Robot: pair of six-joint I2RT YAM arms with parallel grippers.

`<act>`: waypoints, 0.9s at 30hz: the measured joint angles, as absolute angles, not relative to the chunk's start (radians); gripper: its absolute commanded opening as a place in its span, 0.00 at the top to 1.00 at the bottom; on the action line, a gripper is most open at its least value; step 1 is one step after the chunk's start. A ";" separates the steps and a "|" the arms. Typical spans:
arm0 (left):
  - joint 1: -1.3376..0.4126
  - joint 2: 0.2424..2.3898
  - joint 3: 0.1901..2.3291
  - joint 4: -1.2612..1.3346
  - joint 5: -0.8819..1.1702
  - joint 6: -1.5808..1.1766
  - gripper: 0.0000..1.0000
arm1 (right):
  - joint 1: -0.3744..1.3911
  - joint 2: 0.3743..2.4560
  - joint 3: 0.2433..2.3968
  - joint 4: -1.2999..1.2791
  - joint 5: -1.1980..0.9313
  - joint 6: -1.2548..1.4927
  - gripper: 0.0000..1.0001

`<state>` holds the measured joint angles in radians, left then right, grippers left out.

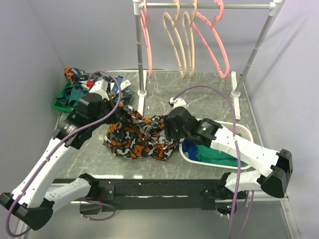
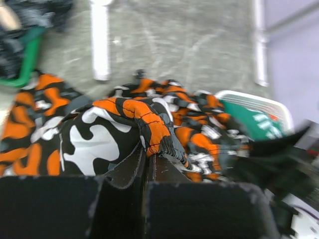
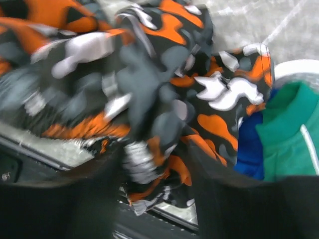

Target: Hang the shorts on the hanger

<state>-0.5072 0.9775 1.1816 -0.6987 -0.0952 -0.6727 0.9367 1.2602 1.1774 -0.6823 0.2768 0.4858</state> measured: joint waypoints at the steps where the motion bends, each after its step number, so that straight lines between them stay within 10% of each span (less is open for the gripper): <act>1: -0.507 0.971 1.182 -0.685 -0.068 -0.673 0.99 | 0.937 1.260 1.158 -0.675 0.289 0.496 0.25; 13: -0.507 0.994 1.164 -0.630 0.049 -0.672 0.99 | 1.120 1.163 1.038 -0.675 0.526 0.722 0.09; 27: -0.507 1.038 1.179 -0.611 0.091 -0.665 0.99 | 1.399 1.106 0.825 -0.614 0.741 1.133 0.20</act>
